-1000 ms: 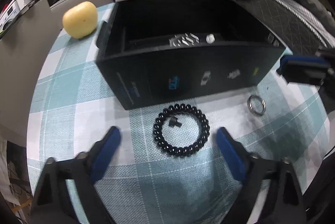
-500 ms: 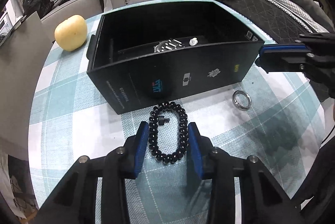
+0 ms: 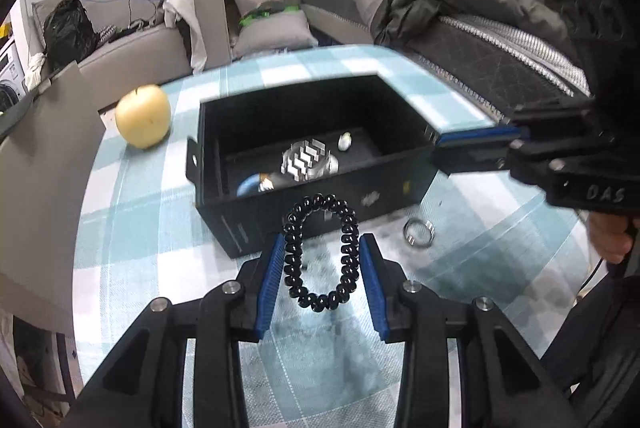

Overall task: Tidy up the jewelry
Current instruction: 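Grasp the black bead bracelet with the left tool and lift it, then lower the bead bracelet into the black box and open the left tool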

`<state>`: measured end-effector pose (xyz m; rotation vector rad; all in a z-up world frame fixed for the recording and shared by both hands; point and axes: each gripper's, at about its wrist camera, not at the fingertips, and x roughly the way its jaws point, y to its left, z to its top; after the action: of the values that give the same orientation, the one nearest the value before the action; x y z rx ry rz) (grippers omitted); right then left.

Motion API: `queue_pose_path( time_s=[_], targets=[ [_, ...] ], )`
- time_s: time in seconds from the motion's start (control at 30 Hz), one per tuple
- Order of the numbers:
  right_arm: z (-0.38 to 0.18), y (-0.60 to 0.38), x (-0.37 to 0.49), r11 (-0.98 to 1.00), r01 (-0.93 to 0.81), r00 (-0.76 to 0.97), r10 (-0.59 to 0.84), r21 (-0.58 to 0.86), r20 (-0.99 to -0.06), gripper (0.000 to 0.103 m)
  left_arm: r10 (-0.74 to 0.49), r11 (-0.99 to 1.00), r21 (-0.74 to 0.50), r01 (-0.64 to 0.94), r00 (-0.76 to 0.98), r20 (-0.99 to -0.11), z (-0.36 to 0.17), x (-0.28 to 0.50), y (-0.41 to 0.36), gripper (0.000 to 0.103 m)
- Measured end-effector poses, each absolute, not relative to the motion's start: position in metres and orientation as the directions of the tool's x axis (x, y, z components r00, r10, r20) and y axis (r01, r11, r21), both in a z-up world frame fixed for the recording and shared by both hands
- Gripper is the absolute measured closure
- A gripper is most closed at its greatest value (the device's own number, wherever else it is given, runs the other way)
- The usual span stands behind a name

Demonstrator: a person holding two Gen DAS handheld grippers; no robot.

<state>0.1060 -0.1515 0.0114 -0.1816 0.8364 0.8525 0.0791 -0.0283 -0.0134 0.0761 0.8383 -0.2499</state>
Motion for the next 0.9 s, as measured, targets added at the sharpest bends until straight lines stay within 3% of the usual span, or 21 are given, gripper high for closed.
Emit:
queue_pose_path(
  time_s=[0.47, 0.9],
  targets=[
    [0.031, -0.159, 0.12, 0.698, -0.681, 0.429, 0.625, 0.221, -0.653, 0.094, -0.17, 0.985, -0.092, 0.145, 0.743, -0.648, 0.016, 0.109, 0.0, 0.071],
    [0.028, -0.149, 0.153, 0.738, -0.621, 0.45, 0.61, 0.262, -0.652, 0.094, -0.141, 0.99, -0.106, 0.093, 0.727, -0.672, 0.005, 0.138, 0.005, 0.071]
  ],
)
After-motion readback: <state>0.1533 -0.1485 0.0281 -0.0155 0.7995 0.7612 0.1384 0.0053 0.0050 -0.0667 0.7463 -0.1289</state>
